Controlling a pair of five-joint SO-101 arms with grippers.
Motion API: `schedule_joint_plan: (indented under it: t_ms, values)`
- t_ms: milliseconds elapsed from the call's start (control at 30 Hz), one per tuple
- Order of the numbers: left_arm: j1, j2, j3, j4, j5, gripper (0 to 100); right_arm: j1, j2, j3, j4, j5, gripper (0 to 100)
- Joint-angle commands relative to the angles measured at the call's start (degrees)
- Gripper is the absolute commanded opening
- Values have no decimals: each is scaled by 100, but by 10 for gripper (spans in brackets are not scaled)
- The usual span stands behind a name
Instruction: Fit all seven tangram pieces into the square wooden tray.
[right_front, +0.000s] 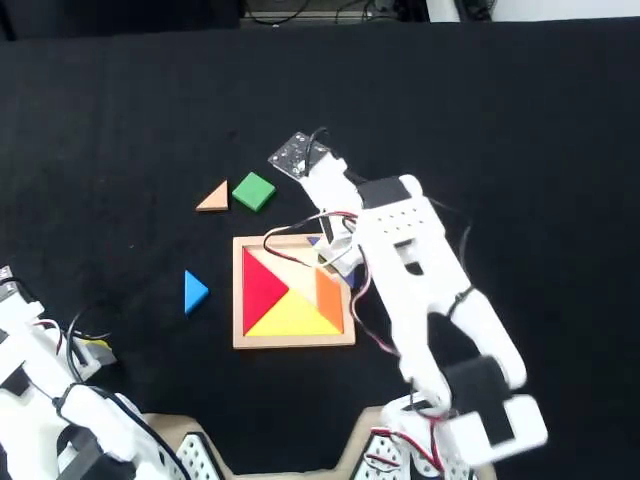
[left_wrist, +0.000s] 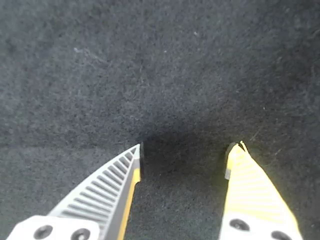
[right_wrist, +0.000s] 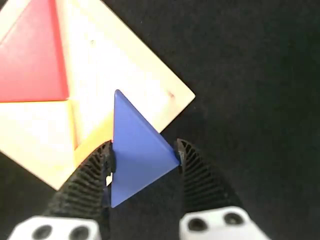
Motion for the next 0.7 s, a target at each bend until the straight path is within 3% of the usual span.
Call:
schedule_joint_plan:
  t_ms: [0, 667]
  values:
    - [66, -105, -13, -62, -35, 277, 79, 505, -426, -264, 79, 11]
    - [75, -105, -13, -62, -26, 277, 9, 1174, -1068, -299, 35, 11]
